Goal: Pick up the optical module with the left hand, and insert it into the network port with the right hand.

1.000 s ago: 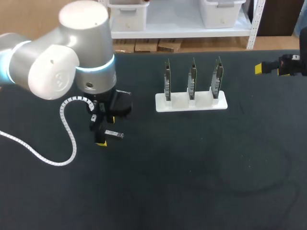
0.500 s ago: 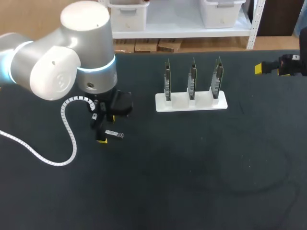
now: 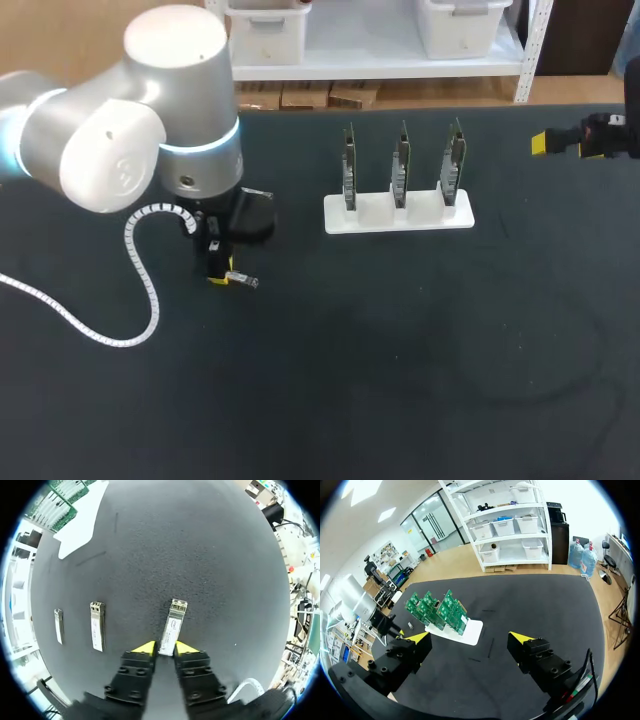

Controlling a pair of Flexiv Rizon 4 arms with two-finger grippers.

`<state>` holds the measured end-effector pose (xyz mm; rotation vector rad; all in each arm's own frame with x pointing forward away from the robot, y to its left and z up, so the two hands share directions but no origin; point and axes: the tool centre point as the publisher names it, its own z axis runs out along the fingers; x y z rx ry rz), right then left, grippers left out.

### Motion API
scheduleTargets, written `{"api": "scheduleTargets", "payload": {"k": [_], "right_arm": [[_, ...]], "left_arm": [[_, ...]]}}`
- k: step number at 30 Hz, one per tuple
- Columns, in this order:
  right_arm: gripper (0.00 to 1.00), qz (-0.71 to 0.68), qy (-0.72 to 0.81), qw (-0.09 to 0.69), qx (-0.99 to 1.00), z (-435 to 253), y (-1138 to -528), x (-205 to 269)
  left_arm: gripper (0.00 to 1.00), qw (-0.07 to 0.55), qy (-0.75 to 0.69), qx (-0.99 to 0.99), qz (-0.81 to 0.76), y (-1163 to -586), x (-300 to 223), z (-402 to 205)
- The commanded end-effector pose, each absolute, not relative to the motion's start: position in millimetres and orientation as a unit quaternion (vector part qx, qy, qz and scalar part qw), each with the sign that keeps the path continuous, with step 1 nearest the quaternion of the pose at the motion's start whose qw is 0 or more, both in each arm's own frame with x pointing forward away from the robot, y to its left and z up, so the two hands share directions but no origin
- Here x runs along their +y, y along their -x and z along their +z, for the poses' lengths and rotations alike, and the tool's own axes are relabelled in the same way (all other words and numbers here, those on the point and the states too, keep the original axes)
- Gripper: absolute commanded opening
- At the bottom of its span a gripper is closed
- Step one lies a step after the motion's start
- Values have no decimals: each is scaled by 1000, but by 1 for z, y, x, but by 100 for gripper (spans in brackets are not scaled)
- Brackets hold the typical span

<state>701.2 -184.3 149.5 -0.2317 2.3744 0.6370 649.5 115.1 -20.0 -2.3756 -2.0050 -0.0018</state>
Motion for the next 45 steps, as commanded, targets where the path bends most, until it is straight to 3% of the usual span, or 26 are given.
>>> {"api": "scheduleTargets", "payload": {"k": [1, 6, 20, 28, 45], "right_arm": [[100, 242, 88, 330, 908, 150, -700, -184], [100, 242, 88, 330, 908, 150, -700, -184], [100, 242, 88, 330, 908, 150, -700, -184], [100, 242, 88, 330, 908, 150, -700, -184], [100, 242, 88, 330, 908, 150, -700, -184]], "left_arm": [[0, 17, 765, -644, -1, -650, 113, -26], [0, -14, 754, -656, 35, -647, 110, -15], [0, -192, 725, -642, 159, -642, 82, 45], [0, -249, 728, -596, 228, -645, 63, 66], [0, -258, 743, -579, 216, -646, 59, 71]]}}
